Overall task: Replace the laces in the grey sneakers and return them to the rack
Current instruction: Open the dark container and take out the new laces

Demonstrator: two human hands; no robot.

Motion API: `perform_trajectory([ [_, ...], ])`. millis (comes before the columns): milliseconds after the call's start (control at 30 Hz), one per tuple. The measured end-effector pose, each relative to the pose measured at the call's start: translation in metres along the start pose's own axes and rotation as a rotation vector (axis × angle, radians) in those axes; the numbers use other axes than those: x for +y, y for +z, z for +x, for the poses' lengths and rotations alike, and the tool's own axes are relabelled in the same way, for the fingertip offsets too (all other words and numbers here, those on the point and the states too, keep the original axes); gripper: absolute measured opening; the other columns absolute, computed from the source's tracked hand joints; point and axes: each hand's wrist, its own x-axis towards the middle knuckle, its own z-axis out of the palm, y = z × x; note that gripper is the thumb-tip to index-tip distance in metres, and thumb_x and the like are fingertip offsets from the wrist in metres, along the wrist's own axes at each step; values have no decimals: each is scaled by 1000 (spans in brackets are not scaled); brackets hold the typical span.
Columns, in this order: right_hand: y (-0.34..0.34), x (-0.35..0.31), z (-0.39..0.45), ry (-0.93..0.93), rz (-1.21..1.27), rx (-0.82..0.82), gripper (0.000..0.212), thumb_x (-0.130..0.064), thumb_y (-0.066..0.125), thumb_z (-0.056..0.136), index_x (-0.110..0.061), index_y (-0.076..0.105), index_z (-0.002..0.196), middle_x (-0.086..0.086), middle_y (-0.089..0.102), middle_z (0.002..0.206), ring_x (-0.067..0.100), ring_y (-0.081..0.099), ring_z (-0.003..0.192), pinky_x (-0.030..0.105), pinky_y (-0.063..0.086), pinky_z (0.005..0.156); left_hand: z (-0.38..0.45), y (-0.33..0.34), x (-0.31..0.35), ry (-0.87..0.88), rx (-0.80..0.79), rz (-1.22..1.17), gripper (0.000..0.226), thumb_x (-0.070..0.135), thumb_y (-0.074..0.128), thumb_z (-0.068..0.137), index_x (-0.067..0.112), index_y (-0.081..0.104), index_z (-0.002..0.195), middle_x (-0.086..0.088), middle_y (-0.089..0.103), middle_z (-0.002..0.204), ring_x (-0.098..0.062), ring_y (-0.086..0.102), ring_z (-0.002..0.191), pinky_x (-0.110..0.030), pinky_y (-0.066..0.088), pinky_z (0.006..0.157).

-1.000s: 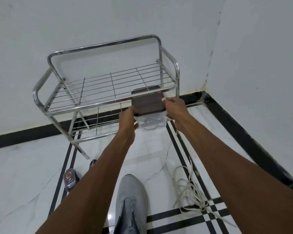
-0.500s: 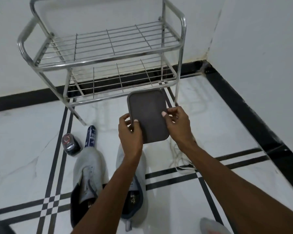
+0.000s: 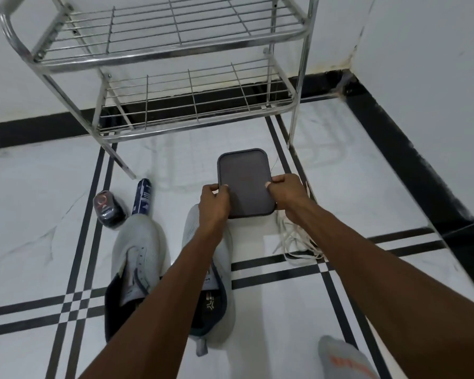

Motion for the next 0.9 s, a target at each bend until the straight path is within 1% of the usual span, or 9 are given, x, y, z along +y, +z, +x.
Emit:
perform_trajectory([
  [67,1,-5,9,57,66,-58,11,-9,58,99,-5,68,97,9,67,98,27,65,91,56,59,85,8,-1,6,-18,-13,9,33,35,53,103,15,54,129,-11,63,124,-25,61,105,-33,48,79],
  [133,2,-8,16,101,77,-106,20,-9,55,99,2,66,111,14,68,104,24,65,84,51,59,79,15,-2,9,-59,-13,7,29,35,55,101,15,55,123,-8,63,122,-28,62,109,-39,52,89],
  [233,4,-10,21,109,60,-138,26,-12,56,99,7,63,116,10,65,93,19,60,73,48,59,73,21,-4,12,-110,-15,-28,16,33,55,101,18,54,107,2,59,101,-24,59,104,-47,52,101],
  [333,2,-9,24,135,82,-170,30,-20,60,100,3,63,118,10,69,105,21,66,82,44,60,67,18,-4,19,-161,-27,-61,17,31,54,102,21,50,88,2,54,90,-26,57,100,-45,52,96],
  [400,2,-9,26,151,93,-192,36,-29,61,99,0,61,121,12,69,114,25,68,91,49,61,74,15,-6,24,-195,-57,-86,22,37,54,99,15,55,105,-4,60,100,-28,60,103,-48,54,98],
  [500,1,-9,25,164,88,-242,50,-40,61,98,-1,56,129,14,66,122,32,66,105,59,58,82,18,-8,26,-255,-96,-114,57,47,55,84,12,59,129,-10,67,119,-29,64,104,-47,55,93],
  [767,-2,-7,29,158,72,-311,77,-64,56,88,-5,51,138,12,63,131,36,64,113,68,49,92,21,-10,30,-320,-180,-146,49,43,56,100,9,55,135,-12,62,127,-32,61,109,-45,54,86],
  [833,0,-2,40,153,82,-315,89,-69,58,79,-6,50,140,12,60,137,36,61,119,63,49,96,23,-10,29,-332,-194,-161,52,44,61,99,8,53,136,-11,61,127,-33,60,111,-44,53,85],
  [900,3,-15,27,148,62,-293,83,-66,56,87,-5,48,142,12,58,140,35,60,122,45,53,90,23,-9,27,-331,-181,-195,51,43,59,102,6,54,136,-11,62,127,-30,63,107,-42,53,85],
])
